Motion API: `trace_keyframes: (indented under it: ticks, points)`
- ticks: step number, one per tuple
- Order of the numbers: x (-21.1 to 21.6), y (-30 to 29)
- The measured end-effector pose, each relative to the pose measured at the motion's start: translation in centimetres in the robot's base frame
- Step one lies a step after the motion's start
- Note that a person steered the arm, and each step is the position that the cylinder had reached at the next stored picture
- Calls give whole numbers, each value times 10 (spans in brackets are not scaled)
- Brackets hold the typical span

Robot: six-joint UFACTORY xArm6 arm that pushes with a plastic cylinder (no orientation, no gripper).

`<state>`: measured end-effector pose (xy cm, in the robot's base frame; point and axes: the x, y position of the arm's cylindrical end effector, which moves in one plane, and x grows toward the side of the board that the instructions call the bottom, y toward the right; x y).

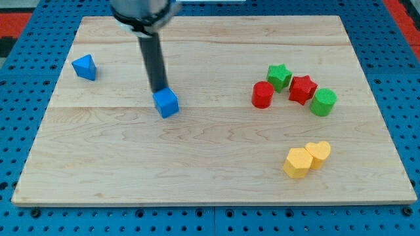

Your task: Move the blue cube ahead right to the bottom center

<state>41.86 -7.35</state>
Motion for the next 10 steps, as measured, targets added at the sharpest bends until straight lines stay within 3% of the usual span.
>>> trace_keyframes:
  ticks: [2, 3, 4, 5, 7, 9, 10]
  points:
    - [36, -10]
    - [74, 57]
    - [90, 31]
    - [90, -41]
    - [118, 94]
    - [77, -119]
    - [21, -188]
